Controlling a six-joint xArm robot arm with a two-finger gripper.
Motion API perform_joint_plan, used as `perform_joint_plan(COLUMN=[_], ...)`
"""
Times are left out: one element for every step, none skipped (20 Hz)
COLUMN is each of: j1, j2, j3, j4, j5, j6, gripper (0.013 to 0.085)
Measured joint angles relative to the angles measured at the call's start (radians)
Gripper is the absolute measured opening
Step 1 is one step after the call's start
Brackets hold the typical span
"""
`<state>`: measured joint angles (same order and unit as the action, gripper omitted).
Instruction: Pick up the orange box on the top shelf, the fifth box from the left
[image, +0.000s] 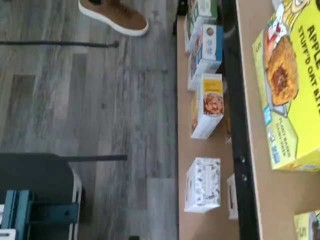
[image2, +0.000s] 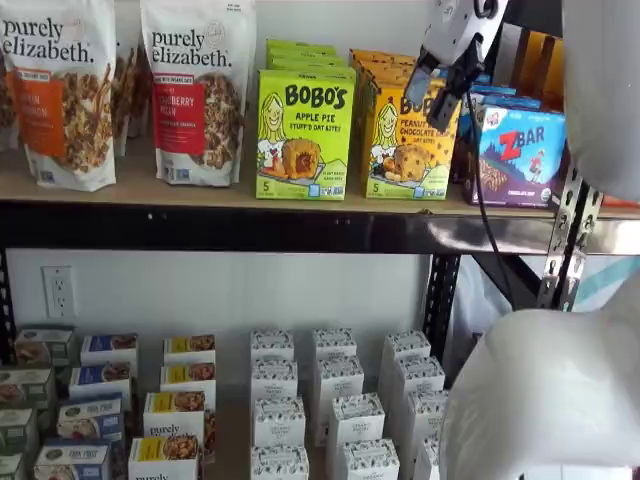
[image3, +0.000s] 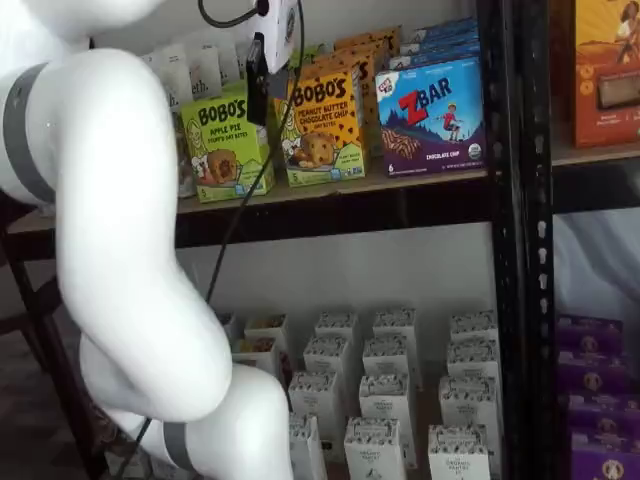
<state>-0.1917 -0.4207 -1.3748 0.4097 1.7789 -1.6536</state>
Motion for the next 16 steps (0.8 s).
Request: perform_joint_plan(j1=[-0.003,-0.003,0.002,0.009,0.012,0.012,0.009,0.004,-0.004,-0.011,-0.018,-0.023,-0.028,-0.032,-0.036,-0.038], j2=[-0.005,-0.017,-0.025,-0.032,-0.033,-0.033,-0.033,-0.033,-0.033,-0.035,-0.035,-0.031,-0.026,-0.02,-0.013,-0.005], j3=[0.004,0.016,0.022,0.028,0.027,0.027,0.026,0.026,0.027,0.031,0.033,0.031,0.028,0.024,0.02,0.016], j4=[0.012,0.021,0.021,0.011,0.003,-0.001,-0.001,0.0,0.002,0.003,0.0,-0.002,-0.003,-0.006,-0.008,-0.013], j5=[-0.009,-0.035,-0.056,-0.08,-0.091,-0.099,-0.106,-0.114,-0.128,-0.147,-0.167,-0.183,-0.194,-0.208,-0.224,-0.241], j6=[0.001,0.004,0.007,0.01,0.011,0.01,0.007,0.003,-0.004,-0.012,-0.02,-0.028,-0.033,-0.04,-0.046,-0.052], gripper=[0.085,0.085,0.085,0.085,0.085,0.085,0.085,0.085,0.085,0.085,0.085,0.085,0.085,0.085,0.085,0.085])
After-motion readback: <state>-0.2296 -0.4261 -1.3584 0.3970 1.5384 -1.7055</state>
